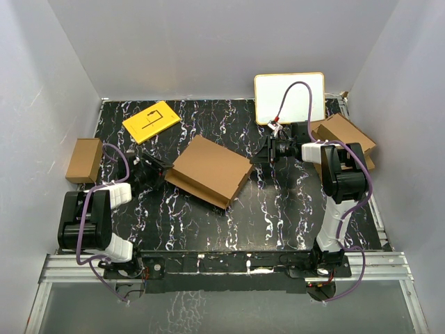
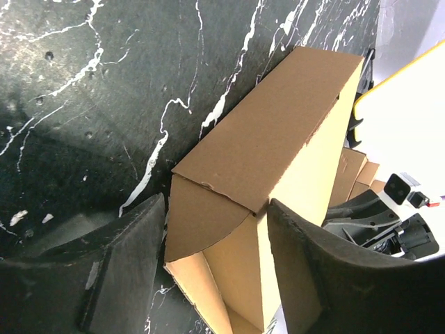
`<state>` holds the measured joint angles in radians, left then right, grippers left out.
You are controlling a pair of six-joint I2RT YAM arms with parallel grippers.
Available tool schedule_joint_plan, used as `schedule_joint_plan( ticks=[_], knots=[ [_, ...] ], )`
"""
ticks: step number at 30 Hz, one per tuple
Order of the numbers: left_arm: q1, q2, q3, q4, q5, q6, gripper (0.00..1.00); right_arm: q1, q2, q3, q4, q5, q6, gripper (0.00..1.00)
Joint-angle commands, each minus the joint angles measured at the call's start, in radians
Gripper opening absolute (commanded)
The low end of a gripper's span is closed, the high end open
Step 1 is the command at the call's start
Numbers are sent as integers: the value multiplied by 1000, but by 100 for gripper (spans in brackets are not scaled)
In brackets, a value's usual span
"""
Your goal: Fold the paper box
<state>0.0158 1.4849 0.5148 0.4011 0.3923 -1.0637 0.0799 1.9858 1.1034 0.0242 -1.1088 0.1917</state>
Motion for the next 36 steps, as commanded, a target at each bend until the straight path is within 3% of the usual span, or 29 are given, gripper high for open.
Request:
schedule_joint_plan(
  ticks=[1, 17, 20, 21, 26, 30, 32, 36],
  knots=[
    [3, 13, 25, -2, 15, 2, 54, 20, 40, 6, -40, 67, -48, 23],
    [3, 45, 49, -33, 35, 23, 22, 29, 41, 10, -47, 64, -53, 23],
    [4, 40, 49, -32, 39, 24, 20, 29, 41, 10, -47, 64, -52, 23],
    [3, 36, 47, -31, 42, 23, 21, 29, 41, 10, -48, 63, -52, 23],
    [4, -49, 23, -70, 31, 33, 61, 29, 39, 12, -48, 63, -53, 24],
    [3, -179, -21, -139, 9, 41, 83, 29, 39, 12, -48, 60, -52, 24],
    [2, -243, -47, -166, 4, 34, 89, 29, 39, 12, -49, 59, -52, 24],
    [-34, -378, -131, -164, 25, -59, 91, 29, 39, 13, -49, 61, -52, 24]
  ],
)
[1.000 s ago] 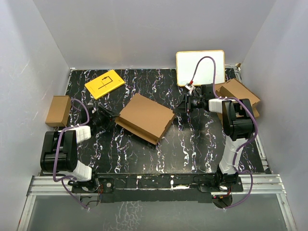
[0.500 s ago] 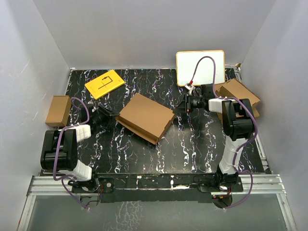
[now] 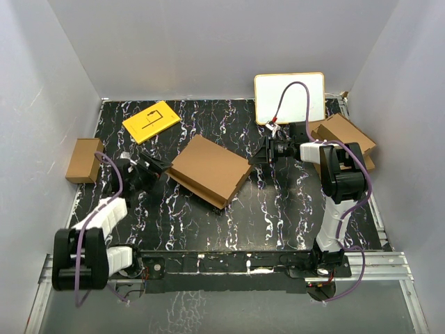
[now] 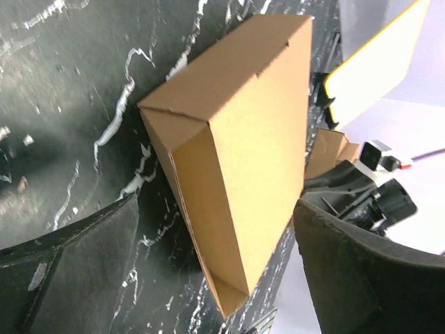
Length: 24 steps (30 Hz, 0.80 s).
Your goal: Fold the paper box
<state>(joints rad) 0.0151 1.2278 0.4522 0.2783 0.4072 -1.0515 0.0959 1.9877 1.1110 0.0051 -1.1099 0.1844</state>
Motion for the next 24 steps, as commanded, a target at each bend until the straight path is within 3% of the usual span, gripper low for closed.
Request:
schedule_joint_plan(
  ticks=[1, 8, 13, 19, 24],
  knots=[
    [-83, -177, -85, -49, -16, -114, 91, 12, 38, 6, -30, 63, -46, 24],
    [-505, -381, -137, -183, -346, -414, 91, 13, 42, 7, -30, 66, -46, 24],
    [-750, -315, -111, -154, -555, -550, 91, 16, 44, 7, -30, 66, -47, 24],
    [-864, -23, 33, -139, -579, -604, 90, 17, 39, 7, -31, 65, -46, 24],
    [-904, 57, 70, -101, -610, -631, 87, 17, 37, 8, -31, 63, -48, 24]
  ],
)
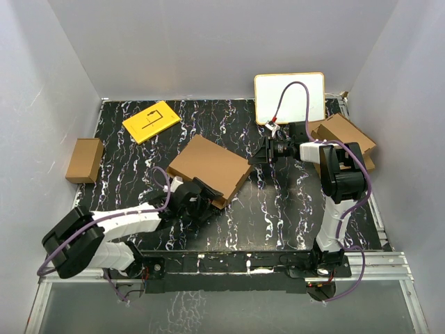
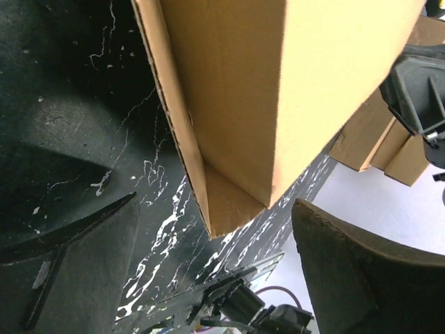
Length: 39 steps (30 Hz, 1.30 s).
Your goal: Fold the paper box
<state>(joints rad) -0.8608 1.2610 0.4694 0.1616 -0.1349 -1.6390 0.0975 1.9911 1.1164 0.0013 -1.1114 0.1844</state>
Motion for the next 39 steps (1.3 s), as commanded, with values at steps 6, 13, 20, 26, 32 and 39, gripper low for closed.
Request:
schedule_joint_plan(
  ticks=[6, 13, 20, 26, 32, 39],
  knots=[
    [-78, 49, 86, -8, -94, -103, 82, 16, 35, 3, -27, 65, -46, 24],
    [-135, 69, 103, -23, -153, -171, 77, 16, 37, 3, -28, 65, -47, 24],
    [-135, 103, 132, -32, -173, -168, 67, 16, 34, 3, -28, 64, -47, 24],
    [-135, 135, 145, -46, -188, -171, 62, 17, 34, 3, -28, 62, -47, 24],
    [-135, 153, 153, -48, -190, -170, 56, 18, 32, 2, -28, 64, -46, 24],
    [-136, 161, 153, -42, -186, -161, 41, 20, 36, 2, -31, 73, -49, 23]
  ],
)
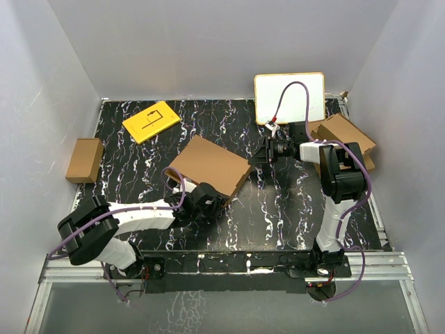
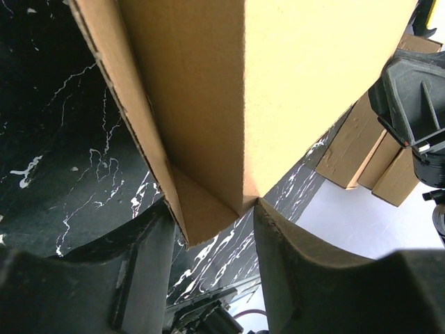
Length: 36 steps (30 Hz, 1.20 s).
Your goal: Fold the paper box
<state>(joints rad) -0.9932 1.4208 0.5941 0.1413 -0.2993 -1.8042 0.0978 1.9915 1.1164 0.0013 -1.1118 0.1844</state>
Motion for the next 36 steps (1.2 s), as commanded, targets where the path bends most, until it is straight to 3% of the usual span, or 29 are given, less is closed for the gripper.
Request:
schedule_joint_plan(
  ticks=[1, 5, 9, 12, 17, 20, 32, 36],
  knots=[
    [-3, 3, 31, -24, -19, 5, 40, 22, 36, 2, -31, 73, -49, 23],
    [-4, 5, 35, -23, -15, 8, 34, 33, 38, 2, -33, 76, -51, 23],
    [-2, 3, 38, -28, -15, 9, 20, 37, 38, 2, -35, 77, -53, 23],
    [-3, 0, 45, -37, -15, 10, 20, 39, 38, 2, -34, 76, -53, 23],
    [-2, -9, 47, -29, 0, 0, 35, 39, 38, 2, -34, 78, -53, 23],
    [-2, -10, 50, -13, 10, -2, 35, 39, 39, 2, -34, 80, -53, 23],
    [-2, 6, 40, 38, 31, -6, 11, 42, 41, 0, -35, 86, -56, 23],
    [-3, 3, 46, 21, 30, -7, 10, 45, 41, 0, -37, 89, -57, 23]
  ],
)
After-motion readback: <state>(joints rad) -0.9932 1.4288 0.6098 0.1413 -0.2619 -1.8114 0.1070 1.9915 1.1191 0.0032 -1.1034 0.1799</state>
